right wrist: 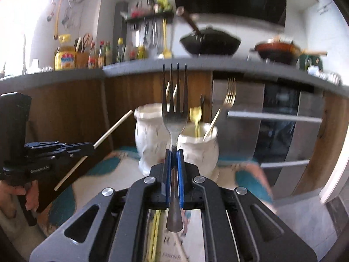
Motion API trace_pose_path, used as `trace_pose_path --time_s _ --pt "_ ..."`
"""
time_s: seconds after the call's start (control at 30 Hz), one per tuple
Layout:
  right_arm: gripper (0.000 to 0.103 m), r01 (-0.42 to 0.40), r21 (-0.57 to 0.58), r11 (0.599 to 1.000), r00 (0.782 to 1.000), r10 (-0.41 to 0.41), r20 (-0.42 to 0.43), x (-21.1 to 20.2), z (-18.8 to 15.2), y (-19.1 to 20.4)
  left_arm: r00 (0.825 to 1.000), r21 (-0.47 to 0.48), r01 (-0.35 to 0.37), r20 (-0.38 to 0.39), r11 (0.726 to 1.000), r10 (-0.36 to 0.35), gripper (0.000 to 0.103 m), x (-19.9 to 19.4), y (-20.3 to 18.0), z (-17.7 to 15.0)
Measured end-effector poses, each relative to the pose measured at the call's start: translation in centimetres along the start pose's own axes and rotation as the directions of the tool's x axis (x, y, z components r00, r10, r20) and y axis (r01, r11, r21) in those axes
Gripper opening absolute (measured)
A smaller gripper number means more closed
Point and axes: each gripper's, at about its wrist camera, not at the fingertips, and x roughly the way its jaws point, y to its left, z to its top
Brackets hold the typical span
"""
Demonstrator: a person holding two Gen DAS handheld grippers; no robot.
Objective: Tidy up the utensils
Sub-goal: 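Drop chopstick in larger vase with left tool while right tool drops silver fork in smaller vase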
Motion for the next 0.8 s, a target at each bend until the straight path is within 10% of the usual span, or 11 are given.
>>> trace_pose_path --time_s 0.8 --pt "0.005 -0.032 0.200 0.979 0.987 0.000 0.160 9.5 7.7 -7.4 0.950 -0.123 0.130 0.301 0.984 -0.088 0.005 12.2 2.7 12.8"
